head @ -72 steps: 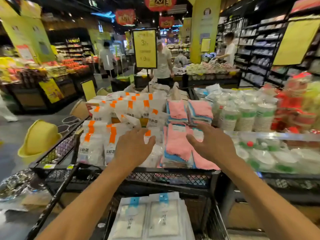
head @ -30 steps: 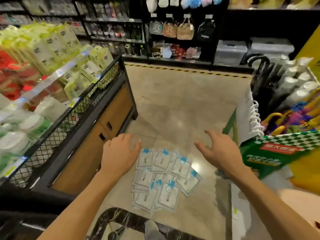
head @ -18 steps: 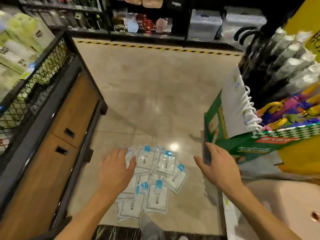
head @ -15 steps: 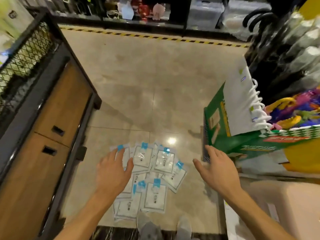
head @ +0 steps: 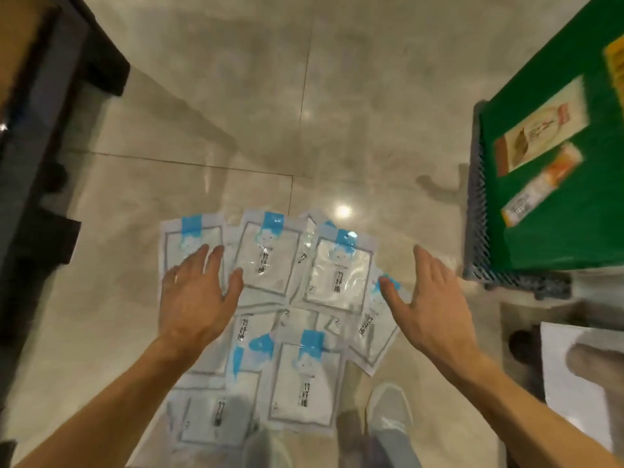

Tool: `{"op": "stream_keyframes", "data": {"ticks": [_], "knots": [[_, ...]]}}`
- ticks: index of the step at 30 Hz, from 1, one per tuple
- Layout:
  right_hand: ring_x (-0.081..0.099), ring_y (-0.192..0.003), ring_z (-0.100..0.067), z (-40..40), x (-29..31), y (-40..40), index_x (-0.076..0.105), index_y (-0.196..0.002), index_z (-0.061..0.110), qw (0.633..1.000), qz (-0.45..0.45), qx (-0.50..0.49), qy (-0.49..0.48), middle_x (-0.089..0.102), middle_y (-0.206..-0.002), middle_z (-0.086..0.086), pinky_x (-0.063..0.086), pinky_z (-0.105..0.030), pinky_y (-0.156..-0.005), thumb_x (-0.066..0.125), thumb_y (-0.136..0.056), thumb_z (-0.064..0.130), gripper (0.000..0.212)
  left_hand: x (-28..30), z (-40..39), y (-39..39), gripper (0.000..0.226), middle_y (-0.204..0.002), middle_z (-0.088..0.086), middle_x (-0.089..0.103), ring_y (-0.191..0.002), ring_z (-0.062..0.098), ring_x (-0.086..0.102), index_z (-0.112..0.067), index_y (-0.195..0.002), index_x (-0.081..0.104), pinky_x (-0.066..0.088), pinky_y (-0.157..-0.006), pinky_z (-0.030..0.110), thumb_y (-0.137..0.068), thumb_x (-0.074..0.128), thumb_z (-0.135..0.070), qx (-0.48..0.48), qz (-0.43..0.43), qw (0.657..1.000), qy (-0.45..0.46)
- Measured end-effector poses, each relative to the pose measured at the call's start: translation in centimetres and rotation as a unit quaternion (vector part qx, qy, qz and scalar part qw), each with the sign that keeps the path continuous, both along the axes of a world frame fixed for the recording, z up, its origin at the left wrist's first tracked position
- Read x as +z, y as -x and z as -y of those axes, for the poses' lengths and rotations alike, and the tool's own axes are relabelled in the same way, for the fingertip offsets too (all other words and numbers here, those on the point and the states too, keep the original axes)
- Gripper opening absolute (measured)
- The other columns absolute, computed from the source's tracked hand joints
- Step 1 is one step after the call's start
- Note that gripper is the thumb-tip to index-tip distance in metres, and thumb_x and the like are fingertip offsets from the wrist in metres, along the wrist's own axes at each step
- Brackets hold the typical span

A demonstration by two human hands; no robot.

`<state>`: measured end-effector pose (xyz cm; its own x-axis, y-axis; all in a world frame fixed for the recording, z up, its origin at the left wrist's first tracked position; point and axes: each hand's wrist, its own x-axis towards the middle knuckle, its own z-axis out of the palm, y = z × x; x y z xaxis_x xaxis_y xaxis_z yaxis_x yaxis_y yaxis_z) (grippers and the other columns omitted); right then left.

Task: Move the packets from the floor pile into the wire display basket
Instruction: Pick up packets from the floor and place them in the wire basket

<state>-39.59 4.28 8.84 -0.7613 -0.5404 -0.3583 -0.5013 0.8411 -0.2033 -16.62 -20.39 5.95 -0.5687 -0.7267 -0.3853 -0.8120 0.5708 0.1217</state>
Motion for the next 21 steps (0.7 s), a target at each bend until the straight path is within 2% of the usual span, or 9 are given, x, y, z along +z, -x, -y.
{"op": "stream_keyframes", "data": {"ticks": [3,5,7,10,13,15,17,19,21], "knots": [[0.032,-0.15,-0.034,0.2,-9.7,0.2,0.025,-0.161,0.006,1.0,-0.006,0.004,-0.004,0.034,-0.164,-0.014,0.028,-0.049,-0.123,0.029,-0.095,0.075,0.096,-8.7,1.7,0.7,0.08,-0.159,0.018,0.041,-0.145,0.037,0.04,-0.012,-0.154,0.041,0.029,-0.118,0.053,-0.095,0.021,-0.061,0.002,-0.003,1.0,0.012],[0.02,-0.156,-0.032,0.6,-15.4,0.6,0.015,-0.163,0.005,1.0,0.008,-0.004,-0.019,0.02,-0.17,-0.015,0.018,-0.045,-0.128,0.03,-0.098,0.074,0.095,-13.7,3.0,1.6,0.084,-0.161,0.019,0.036,-0.147,0.037,0.036,-0.01,-0.156,0.035,0.028,-0.118,0.053,-0.093,0.018,-0.063,0.013,-0.003,1.0,0.009],[0.009,-0.159,-0.03,1.2,-20.7,0.9,0.008,-0.163,0.002,0.999,0.016,-0.019,-0.03,0.008,-0.171,-0.018,0.01,-0.043,-0.129,0.028,-0.095,0.078,0.103,-18.7,4.8,2.3,0.09,-0.166,0.017,0.026,-0.153,0.033,0.026,-0.01,-0.16,0.023,0.023,-0.123,0.052,-0.091,0.014,-0.067,0.023,-0.003,1.0,0.002],[0.006,-0.158,-0.034,2.2,-28.0,0.9,0.01,-0.16,-0.006,0.998,0.002,-0.06,-0.016,0.005,-0.169,-0.026,0.008,-0.047,-0.129,0.024,-0.088,0.089,0.12,-25.2,6.7,2.6,0.1,-0.171,0.013,0.004,-0.158,0.029,0.005,-0.007,-0.163,0.002,0.008,-0.128,0.049,-0.092,0.007,-0.077,0.035,0.018,0.999,-0.013],[0.002,-0.158,-0.034,2.6,-32.4,0.4,0.007,-0.16,-0.007,0.993,0.006,-0.119,0.014,0.001,-0.17,-0.024,0.003,-0.048,-0.129,0.029,-0.082,0.091,0.127,-29.6,6.4,2.2,0.1,-0.171,0.011,-0.013,-0.158,0.025,-0.011,-0.008,-0.162,-0.009,-0.005,-0.127,0.047,-0.092,0.008,-0.078,0.075,0.037,0.996,-0.021],[0.004,-0.158,-0.032,2.5,-33.6,0.1,0.013,-0.16,-0.006,0.986,0.0,-0.151,0.068,0.006,-0.17,-0.022,0.0,-0.046,-0.129,0.039,-0.079,0.089,0.127,-31.1,5.9,1.7,0.096,-0.171,0.01,-0.013,-0.157,0.024,-0.014,-0.012,-0.163,-0.003,-0.008,-0.126,0.048,-0.094,0.014,-0.077,0.084,-0.007,0.996,0.004],[0.011,-0.157,-0.031,2.3,-34.2,0.3,0.029,-0.155,-0.005,0.977,-0.002,-0.175,0.125,0.017,-0.168,-0.021,0.005,-0.046,-0.128,0.053,-0.075,0.083,0.121,-31.5,5.7,1.5,0.086,-0.171,0.013,-0.002,-0.158,0.026,-0.008,-0.015,-0.161,0.017,-0.007,-0.125,0.048,-0.098,0.029,-0.073,0.09,-0.077,0.993,0.012],[0.019,-0.154,-0.029,2.1,-34.2,0.8,0.045,-0.143,-0.003,0.966,0.01,-0.195,0.171,0.027,-0.164,-0.019,0.014,-0.044,-0.126,0.068,-0.069,0.076,0.111,-31.0,6.0,1.7,0.077,-0.167,0.015,0.014,-0.157,0.028,0.004,-0.015,-0.147,0.039,-0.002,-0.124,0.048,-0.094,0.047,-0.07,0.11,-0.134,0.985,0.004],[0.027,-0.15,-0.027,2.3,-33.7,1.6,0.05,-0.135,-0.003,0.954,0.032,-0.223,0.199,0.034,-0.159,-0.017,0.021,-0.039,-0.122,0.084,-0.065,0.066,0.104,-29.9,6.4,2.4,0.07,-0.159,0.012,0.026,-0.151,0.028,0.017,-0.014,-0.128,0.053,0.006,-0.122,0.046,-0.085,0.064,-0.067,0.145,-0.159,0.977,-0.007]]}}
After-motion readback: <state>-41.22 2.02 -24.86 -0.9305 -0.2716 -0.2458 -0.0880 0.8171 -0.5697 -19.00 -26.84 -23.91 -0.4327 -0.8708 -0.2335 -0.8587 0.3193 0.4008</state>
